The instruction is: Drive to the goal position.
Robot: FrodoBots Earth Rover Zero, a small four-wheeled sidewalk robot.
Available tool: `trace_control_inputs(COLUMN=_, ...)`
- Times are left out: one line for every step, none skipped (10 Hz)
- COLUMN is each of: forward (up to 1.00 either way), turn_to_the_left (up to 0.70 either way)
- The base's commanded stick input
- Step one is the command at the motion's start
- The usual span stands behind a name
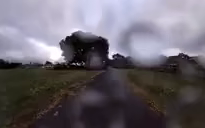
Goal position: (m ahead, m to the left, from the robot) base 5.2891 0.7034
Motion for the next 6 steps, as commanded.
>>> trace_control_inputs(forward=0.70, turn_to_the_left=-0.14)
trace_control_inputs(forward=0.70, turn_to_the_left=-0.14)
trace_control_inputs(forward=0.70, turn_to_the_left=-0.14)
trace_control_inputs(forward=0.70, turn_to_the_left=-0.14)
trace_control_inputs(forward=0.70, turn_to_the_left=-0.14)
trace_control_inputs(forward=0.70, turn_to_the_left=-0.14)
